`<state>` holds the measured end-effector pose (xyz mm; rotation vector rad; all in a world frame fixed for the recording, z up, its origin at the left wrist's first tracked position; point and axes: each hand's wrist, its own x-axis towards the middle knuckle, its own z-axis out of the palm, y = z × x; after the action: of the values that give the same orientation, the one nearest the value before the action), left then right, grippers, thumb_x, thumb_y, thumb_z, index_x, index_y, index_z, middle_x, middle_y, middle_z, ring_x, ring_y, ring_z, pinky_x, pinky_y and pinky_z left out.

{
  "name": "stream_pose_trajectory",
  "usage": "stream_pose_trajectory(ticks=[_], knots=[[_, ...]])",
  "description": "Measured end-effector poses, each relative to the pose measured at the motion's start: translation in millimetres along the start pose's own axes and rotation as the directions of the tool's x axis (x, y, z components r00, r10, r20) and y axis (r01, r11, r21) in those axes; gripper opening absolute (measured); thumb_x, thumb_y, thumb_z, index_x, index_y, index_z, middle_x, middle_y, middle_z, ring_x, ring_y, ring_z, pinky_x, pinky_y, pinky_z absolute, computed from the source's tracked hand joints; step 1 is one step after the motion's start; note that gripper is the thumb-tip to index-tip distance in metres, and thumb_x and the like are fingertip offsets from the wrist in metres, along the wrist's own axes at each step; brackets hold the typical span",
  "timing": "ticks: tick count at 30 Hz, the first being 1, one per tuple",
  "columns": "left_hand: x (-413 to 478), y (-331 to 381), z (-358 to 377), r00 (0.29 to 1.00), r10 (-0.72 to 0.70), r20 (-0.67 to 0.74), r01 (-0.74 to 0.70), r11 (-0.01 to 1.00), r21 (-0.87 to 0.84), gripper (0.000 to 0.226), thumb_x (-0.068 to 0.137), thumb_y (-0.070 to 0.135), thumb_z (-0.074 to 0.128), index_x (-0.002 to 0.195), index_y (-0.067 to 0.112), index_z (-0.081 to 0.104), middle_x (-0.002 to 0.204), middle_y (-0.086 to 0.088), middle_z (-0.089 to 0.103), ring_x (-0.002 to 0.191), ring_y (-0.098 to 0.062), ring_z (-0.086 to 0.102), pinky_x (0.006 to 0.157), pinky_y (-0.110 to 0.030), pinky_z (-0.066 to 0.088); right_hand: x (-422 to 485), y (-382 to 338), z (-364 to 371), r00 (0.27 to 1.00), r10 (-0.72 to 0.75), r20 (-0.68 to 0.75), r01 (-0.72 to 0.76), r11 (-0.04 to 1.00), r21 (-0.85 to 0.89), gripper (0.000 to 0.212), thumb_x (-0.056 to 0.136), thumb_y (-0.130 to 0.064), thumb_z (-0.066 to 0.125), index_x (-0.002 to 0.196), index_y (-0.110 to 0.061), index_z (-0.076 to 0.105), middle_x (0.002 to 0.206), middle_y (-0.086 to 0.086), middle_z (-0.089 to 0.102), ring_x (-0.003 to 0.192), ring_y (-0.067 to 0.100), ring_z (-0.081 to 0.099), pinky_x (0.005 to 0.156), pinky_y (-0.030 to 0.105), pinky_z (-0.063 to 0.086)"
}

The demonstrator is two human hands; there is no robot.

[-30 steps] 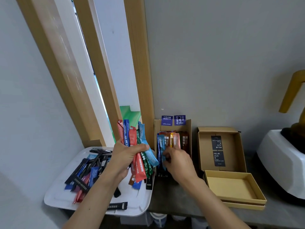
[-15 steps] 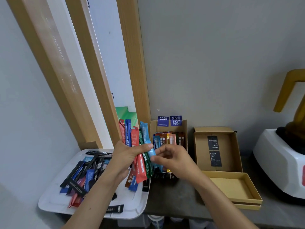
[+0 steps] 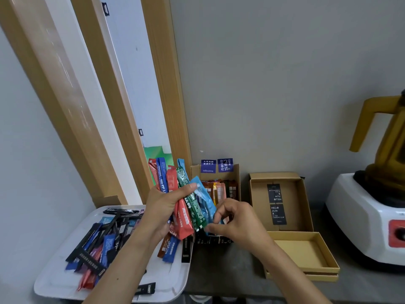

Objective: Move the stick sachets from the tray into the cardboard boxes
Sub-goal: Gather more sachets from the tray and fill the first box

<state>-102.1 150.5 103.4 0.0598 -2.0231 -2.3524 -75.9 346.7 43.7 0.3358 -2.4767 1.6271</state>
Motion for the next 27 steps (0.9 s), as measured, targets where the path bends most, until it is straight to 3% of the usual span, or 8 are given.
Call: stream_pose_trajectory(ticks=[5,8,12,14,17,20,23,27], knots=[[7,-2,0,0.992,0.113,-0.053,-0.102,0.979,0.176,0.030,0.077,0.007,0.088,0.102,0.012,0.071,0.090,-0.006,0.080,0.077,-0.020,0.079,0.067,-0.033,0.062,-5,6,1,0.999,-0.041,0.031,0.044,0.992,-0.120,0.025,0.069,-0.025,0.097,0.069,-0.033,0.074,0.094,-0.020,0.071,0.096,0.001,0.068,0.080,0.025,0.058],[11,-2,6,0.990,0.137,-0.032,-0.127,0.968,0.217,0.034,0.076,0.009,0.091,0.103,0.011,0.070,0.091,-0.006,0.079,0.077,-0.019,0.079,0.069,-0.032,0.063,-3,3,1,0.999,-0.049,-0.012,0.041,0.935,-0.354,0.030,0.071,-0.039,0.094,0.068,-0.041,0.065,0.093,-0.021,0.071,0.096,0.000,0.067,0.077,0.029,0.060],[14,4,14,0.986,0.168,0.001,-0.165,0.964,0.211,0.035,0.074,0.016,0.093,0.099,0.016,0.068,0.082,0.002,0.079,0.073,-0.013,0.079,0.059,-0.021,0.060,-13,-1,6,0.984,-0.014,-0.175,-0.089,0.819,-0.566,0.034,0.084,-0.048,0.082,0.103,-0.037,0.056,0.122,-0.012,0.071,0.103,0.007,0.071,0.067,0.017,0.057],[15,7,15,0.986,0.165,-0.003,-0.161,0.969,0.185,0.036,0.076,0.018,0.091,0.104,0.017,0.067,0.086,0.001,0.079,0.076,-0.012,0.079,0.061,-0.021,0.060,-20,-2,13,0.970,0.033,-0.239,-0.182,0.750,-0.636,0.044,0.091,-0.049,0.074,0.123,-0.032,0.050,0.129,-0.008,0.068,0.105,0.008,0.071,0.072,0.019,0.058],[15,5,15,0.991,0.134,0.010,-0.134,0.976,0.174,0.039,0.078,0.018,0.090,0.109,0.016,0.066,0.092,0.000,0.079,0.079,-0.013,0.079,0.070,-0.030,0.062,-25,-5,28,0.965,0.046,-0.260,-0.225,0.657,-0.720,0.049,0.099,-0.048,0.065,0.137,-0.025,0.043,0.135,-0.003,0.059,0.103,0.009,0.069,0.079,0.023,0.060],[17,0,15,0.993,0.118,0.022,-0.120,0.978,0.170,0.038,0.077,0.016,0.090,0.108,0.013,0.068,0.088,0.000,0.080,0.080,-0.016,0.080,0.074,-0.035,0.063,-24,-8,41,0.963,0.056,-0.264,-0.248,0.570,-0.784,0.049,0.102,-0.036,0.064,0.143,-0.017,0.045,0.142,0.006,0.045,0.103,0.015,0.065,0.082,0.027,0.059],[20,-3,13,0.993,0.116,0.038,-0.120,0.981,0.155,0.037,0.076,0.013,0.091,0.107,0.010,0.070,0.086,-0.001,0.081,0.078,-0.017,0.080,0.069,-0.031,0.062,-18,-7,44,0.964,0.072,-0.254,-0.257,0.488,-0.834,0.046,0.102,-0.027,0.063,0.142,-0.013,0.048,0.136,0.009,0.050,0.114,0.021,0.057,0.087,0.033,0.057],[22,-5,9,0.991,0.105,0.078,-0.115,0.983,0.146,0.039,0.076,0.013,0.090,0.109,0.010,0.069,0.089,-0.003,0.081,0.081,-0.019,0.080,0.075,-0.038,0.064,-20,-4,45,0.951,0.088,-0.297,-0.300,0.495,-0.815,0.035,0.103,-0.034,0.061,0.133,-0.019,0.055,0.127,0.002,0.061,0.098,0.018,0.070,0.077,0.031,0.058]])
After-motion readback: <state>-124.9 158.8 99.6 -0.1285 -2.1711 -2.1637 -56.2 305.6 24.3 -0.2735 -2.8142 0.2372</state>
